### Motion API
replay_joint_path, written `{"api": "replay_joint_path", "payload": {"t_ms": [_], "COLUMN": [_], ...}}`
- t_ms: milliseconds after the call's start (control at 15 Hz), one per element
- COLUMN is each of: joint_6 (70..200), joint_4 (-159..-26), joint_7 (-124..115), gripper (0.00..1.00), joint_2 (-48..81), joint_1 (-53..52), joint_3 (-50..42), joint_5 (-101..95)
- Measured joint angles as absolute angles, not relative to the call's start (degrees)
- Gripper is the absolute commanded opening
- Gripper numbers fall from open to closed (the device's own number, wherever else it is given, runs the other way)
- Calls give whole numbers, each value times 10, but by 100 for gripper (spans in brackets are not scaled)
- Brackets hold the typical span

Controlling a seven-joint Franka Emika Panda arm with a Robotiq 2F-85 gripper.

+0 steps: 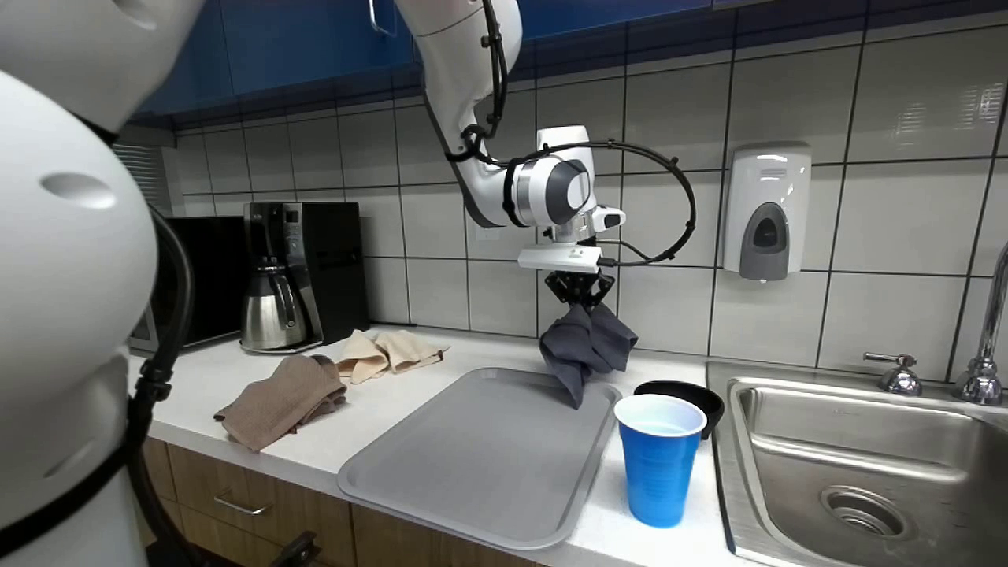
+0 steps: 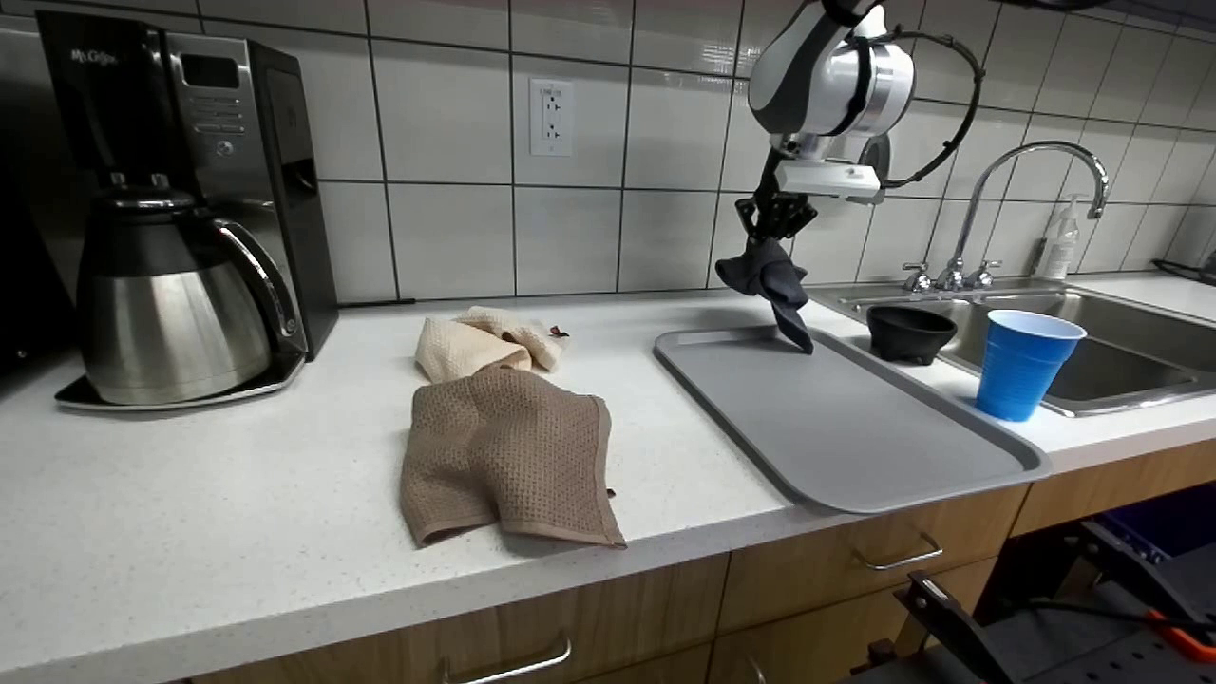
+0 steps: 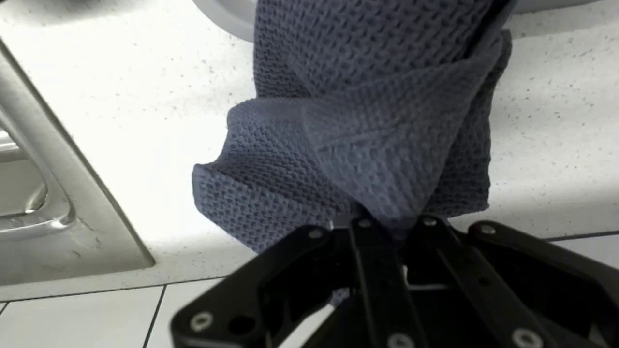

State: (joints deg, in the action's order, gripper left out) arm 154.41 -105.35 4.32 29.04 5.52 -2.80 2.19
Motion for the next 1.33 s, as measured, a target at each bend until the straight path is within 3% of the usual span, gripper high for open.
{"api": "replay_joint_path", "payload": {"t_ms": [1333], "joint_6": [1542], "joint_4": [-880], "joint_7": [47], "gripper": [3], "joint_2": [398], "joint_1": [71], "joint_3": [11], "joint_5": [27]}}
